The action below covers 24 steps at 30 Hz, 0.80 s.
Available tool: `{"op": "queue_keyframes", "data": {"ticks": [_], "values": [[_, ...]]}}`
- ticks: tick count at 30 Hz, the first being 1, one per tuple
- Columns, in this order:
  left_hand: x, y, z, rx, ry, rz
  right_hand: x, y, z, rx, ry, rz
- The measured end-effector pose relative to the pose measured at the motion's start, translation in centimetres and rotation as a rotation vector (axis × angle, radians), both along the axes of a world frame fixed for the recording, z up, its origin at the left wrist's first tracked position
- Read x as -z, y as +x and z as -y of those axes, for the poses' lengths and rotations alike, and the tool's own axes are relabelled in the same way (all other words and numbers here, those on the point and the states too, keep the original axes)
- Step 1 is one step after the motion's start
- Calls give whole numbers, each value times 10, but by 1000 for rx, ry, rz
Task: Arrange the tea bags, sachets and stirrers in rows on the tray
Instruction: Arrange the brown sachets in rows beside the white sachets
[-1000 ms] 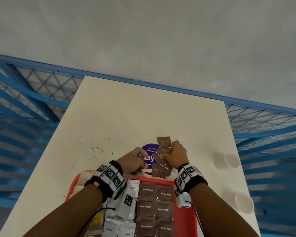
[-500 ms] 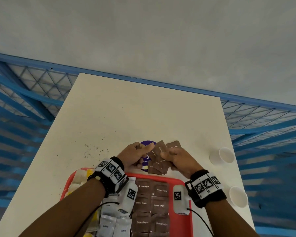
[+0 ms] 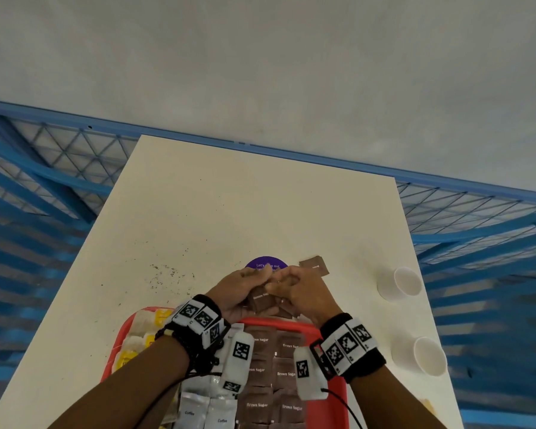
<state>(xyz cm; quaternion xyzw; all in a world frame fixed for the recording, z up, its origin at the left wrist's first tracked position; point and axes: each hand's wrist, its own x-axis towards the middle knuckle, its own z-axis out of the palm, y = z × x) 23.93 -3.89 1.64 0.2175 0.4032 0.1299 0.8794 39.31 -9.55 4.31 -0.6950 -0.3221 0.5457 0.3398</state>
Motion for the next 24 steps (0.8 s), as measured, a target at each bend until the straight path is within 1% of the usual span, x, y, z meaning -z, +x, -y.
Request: {"op": "queue_keyframes", "data": {"ticks": [2,3,4,5,6,7,8,9,12,16,22,24], "values": [[-1,-3,1,5,0,-19,4,1,-1,-7,6,78],[0,-6,1,-14,8,-48,8,5,-3,-16,5,151],[1,-9,1,-30,20,-75,13,11,-3,-66,-7,274],[3,-13,0,-47,29,-93,19,18,-3,-158,-40,424],[5,-18,-1,-63,35,-104,27,24,-2,-289,-90,564],[6,-22,-1,-71,29,-104,35,27,-1,-421,-135,665],[6,-27,-1,-72,10,-102,41,28,0,-511,-167,722],[6,-31,0,-74,-6,-102,46,27,0,-560,-166,754],[5,-39,3,-97,-43,-92,59,25,-5,-577,-119,780],[0,-47,9,-118,-109,1,62,23,-17,-523,-112,709],[-4,-58,12,-128,-103,11,61,27,-10,-427,-139,586],[-5,-59,15,-129,-105,4,62,30,-5,-397,-155,581]]}}
